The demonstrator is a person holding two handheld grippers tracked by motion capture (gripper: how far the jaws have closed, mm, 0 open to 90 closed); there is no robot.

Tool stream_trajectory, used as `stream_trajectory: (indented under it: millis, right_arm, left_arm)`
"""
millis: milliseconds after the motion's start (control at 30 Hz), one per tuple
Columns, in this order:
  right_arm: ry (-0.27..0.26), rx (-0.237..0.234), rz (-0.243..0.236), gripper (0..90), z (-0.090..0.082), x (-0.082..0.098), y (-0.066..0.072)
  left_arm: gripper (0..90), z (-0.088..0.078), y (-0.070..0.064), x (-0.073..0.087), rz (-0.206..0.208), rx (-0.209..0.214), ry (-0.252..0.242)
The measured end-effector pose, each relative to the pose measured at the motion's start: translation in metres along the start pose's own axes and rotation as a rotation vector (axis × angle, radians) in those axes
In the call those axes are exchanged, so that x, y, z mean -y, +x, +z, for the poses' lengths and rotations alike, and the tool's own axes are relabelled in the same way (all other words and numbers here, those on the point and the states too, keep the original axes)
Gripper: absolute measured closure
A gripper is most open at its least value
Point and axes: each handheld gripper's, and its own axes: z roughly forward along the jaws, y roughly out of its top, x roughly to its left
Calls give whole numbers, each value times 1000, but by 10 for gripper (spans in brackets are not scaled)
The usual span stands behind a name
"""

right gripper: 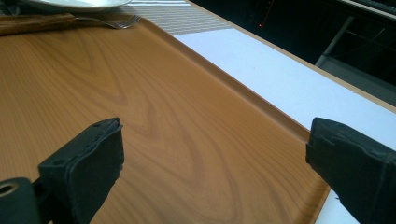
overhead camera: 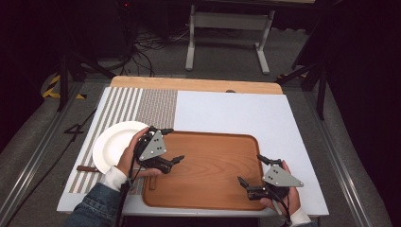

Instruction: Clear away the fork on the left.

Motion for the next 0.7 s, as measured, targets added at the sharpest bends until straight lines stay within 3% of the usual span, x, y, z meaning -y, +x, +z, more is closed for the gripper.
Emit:
stream_trajectory:
  millis: [300,500,667,700]
  right_arm:
    - [-14,2,-4,53,-2,-1,1]
    - [-22,13,3,53,-3,-1,0]
    - [-23,19,-1,53,-3,-1,-1]
    - [-24,18,-2,53,-2,-1,-1]
  left_arm:
    - [100,-20,1,5,8,-48,-40]
    - [98,-40,5,16,-22,-78,-70]
    - [95,-54,4,31,-41,-94,-56]
    - [97,-61,1,37,-33,-128,-44]
